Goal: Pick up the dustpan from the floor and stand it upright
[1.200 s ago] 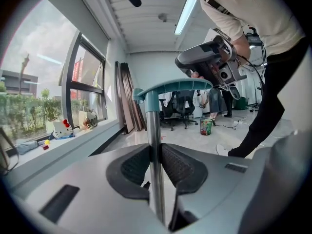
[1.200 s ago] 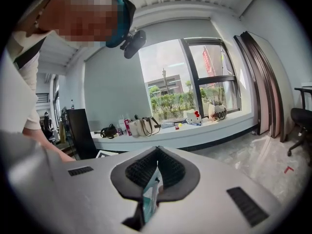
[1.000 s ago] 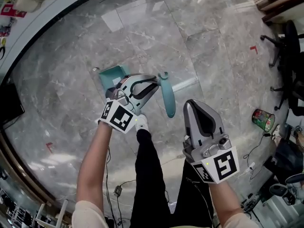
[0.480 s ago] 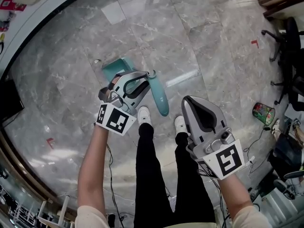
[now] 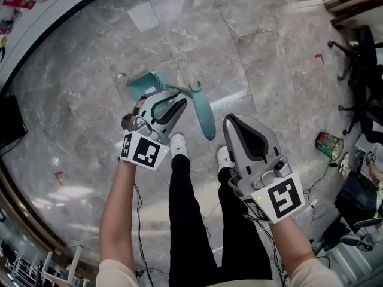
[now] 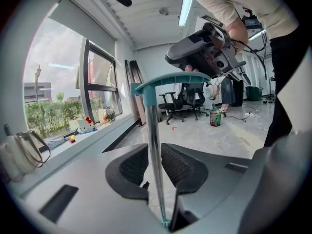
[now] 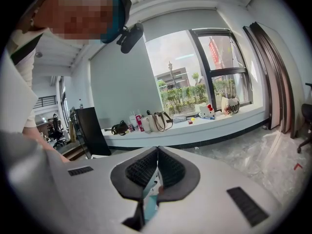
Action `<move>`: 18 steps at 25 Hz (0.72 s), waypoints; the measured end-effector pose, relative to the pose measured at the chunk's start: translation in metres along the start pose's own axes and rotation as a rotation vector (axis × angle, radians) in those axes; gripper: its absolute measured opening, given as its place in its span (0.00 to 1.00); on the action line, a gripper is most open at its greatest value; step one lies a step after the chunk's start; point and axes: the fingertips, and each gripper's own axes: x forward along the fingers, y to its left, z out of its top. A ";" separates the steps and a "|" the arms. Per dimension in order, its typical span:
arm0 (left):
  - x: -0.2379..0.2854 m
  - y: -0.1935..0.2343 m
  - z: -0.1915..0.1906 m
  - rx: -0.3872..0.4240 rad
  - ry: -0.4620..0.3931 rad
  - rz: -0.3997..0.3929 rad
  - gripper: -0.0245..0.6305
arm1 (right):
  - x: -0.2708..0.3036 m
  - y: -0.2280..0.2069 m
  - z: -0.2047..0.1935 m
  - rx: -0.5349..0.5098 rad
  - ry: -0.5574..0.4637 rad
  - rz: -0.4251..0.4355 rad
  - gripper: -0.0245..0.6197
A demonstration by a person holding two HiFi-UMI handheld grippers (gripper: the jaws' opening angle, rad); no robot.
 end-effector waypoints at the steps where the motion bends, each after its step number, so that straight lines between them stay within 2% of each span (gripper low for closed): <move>1: -0.002 0.000 -0.003 -0.018 0.005 0.011 0.16 | -0.002 0.000 -0.001 -0.001 0.003 0.000 0.07; 3: -0.010 -0.001 -0.005 -0.068 0.006 0.041 0.15 | -0.009 -0.001 -0.005 -0.010 0.015 0.002 0.07; 5: -0.022 0.002 -0.002 -0.084 0.014 0.084 0.07 | -0.013 -0.003 -0.004 -0.016 0.017 -0.002 0.07; 7: -0.039 0.004 0.010 -0.074 0.031 0.132 0.05 | -0.019 -0.001 0.002 -0.014 0.008 -0.006 0.07; 9: -0.057 0.006 0.032 -0.097 0.039 0.205 0.05 | -0.027 0.002 0.011 -0.022 -0.008 -0.001 0.07; 13: -0.085 0.011 0.097 -0.140 0.036 0.415 0.05 | -0.042 0.007 0.041 -0.071 -0.075 0.028 0.07; 15: -0.104 0.000 0.140 -0.157 0.013 0.508 0.05 | -0.064 0.016 0.058 -0.089 -0.092 0.042 0.07; 16: -0.114 -0.009 0.165 -0.189 -0.012 0.554 0.05 | -0.079 0.022 0.070 -0.093 -0.096 0.053 0.07; 18: -0.135 -0.028 0.215 -0.345 -0.084 0.664 0.05 | -0.112 0.032 0.098 -0.106 -0.115 0.087 0.07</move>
